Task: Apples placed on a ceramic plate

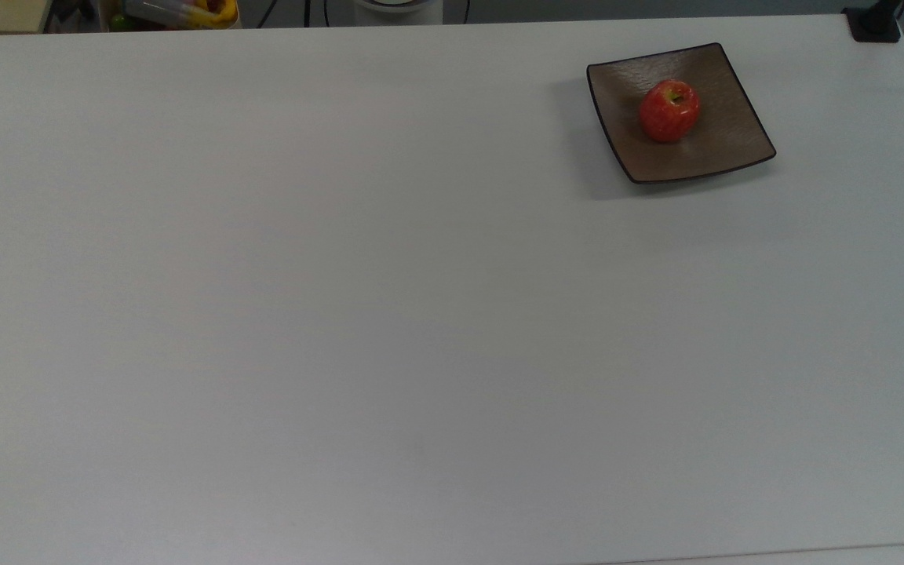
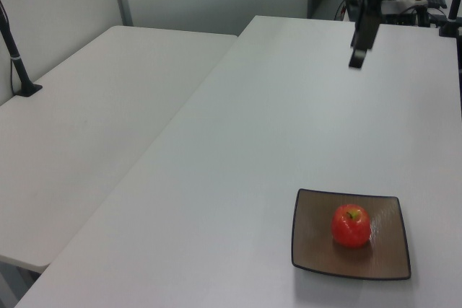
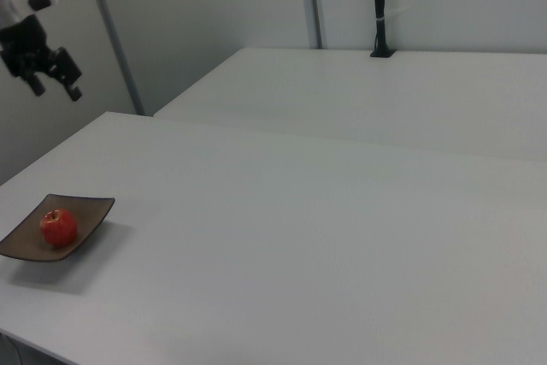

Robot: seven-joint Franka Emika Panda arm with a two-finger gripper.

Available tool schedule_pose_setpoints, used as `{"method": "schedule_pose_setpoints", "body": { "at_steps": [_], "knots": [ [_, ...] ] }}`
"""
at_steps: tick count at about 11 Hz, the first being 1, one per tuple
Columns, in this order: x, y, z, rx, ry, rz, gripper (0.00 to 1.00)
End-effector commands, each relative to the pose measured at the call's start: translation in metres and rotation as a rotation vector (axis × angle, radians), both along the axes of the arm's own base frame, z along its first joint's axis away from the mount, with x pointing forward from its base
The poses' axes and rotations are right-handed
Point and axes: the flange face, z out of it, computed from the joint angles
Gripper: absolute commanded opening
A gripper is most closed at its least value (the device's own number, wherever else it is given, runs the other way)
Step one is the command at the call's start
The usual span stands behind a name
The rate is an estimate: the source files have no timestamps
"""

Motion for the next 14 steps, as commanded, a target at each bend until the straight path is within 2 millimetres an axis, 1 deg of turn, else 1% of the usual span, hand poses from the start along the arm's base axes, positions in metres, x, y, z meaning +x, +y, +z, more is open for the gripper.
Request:
{"method": "schedule_pose_setpoints", "body": {
  "at_steps": [1,3,4,6,7,8,10,11,12,14],
  "knots": [
    [0.018,-0.076,0.028,0.027,0.027,-0.144,1.00],
    [0.035,-0.127,0.030,0.043,0.057,-0.237,1.00],
    [0.042,-0.146,0.028,0.056,0.067,-0.274,1.00],
    [0.056,-0.182,0.013,0.048,0.092,-0.314,1.00],
    [0.060,-0.200,0.004,0.036,0.103,-0.301,1.00],
    [0.064,-0.213,-0.001,0.028,0.105,-0.287,1.00],
    [0.074,-0.232,-0.014,0.004,0.114,-0.221,1.00],
    [0.077,-0.228,-0.022,-0.004,0.110,-0.192,1.00],
    [0.081,-0.224,-0.027,-0.001,0.080,-0.184,1.00],
    [0.085,-0.220,-0.036,-0.004,0.086,-0.162,1.00]
  ]
}}
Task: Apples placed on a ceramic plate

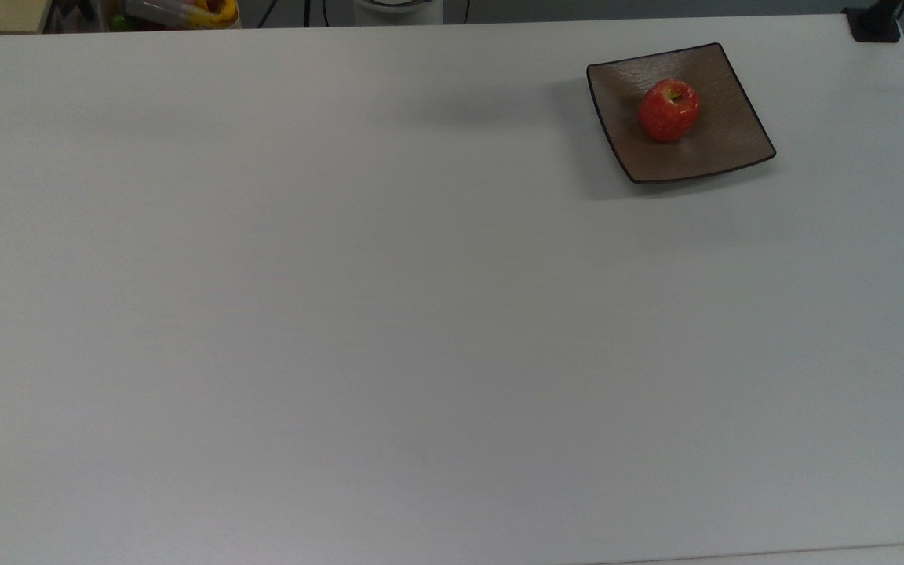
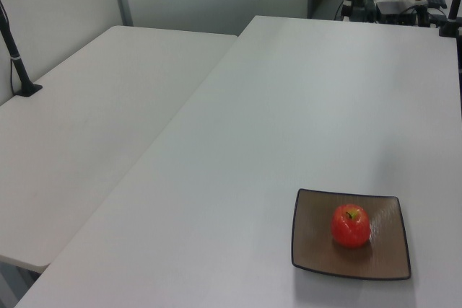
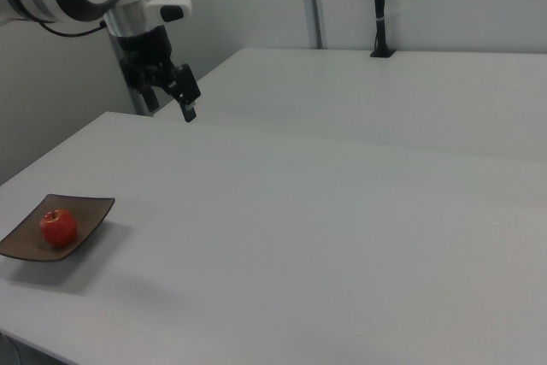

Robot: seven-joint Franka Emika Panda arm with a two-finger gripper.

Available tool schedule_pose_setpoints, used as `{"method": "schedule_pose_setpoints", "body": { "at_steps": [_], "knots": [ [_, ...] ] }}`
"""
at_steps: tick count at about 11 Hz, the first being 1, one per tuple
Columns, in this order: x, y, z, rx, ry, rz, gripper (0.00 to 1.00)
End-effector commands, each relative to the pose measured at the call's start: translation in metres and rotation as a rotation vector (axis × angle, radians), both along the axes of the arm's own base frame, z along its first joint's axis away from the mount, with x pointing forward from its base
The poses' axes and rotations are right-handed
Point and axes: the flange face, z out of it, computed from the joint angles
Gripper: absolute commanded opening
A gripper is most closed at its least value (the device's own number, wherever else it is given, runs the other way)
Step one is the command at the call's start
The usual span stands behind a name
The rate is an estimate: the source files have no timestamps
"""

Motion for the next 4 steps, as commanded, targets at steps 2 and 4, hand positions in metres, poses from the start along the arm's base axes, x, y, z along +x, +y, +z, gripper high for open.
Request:
{"method": "schedule_pose_setpoints", "body": {
  "at_steps": [2,4],
  "knots": [
    [0.0028,0.0103,-0.0128,0.016,-0.001,0.053,1.00],
    [0.0018,0.0102,-0.0126,0.016,0.004,0.051,1.00]
  ]
}}
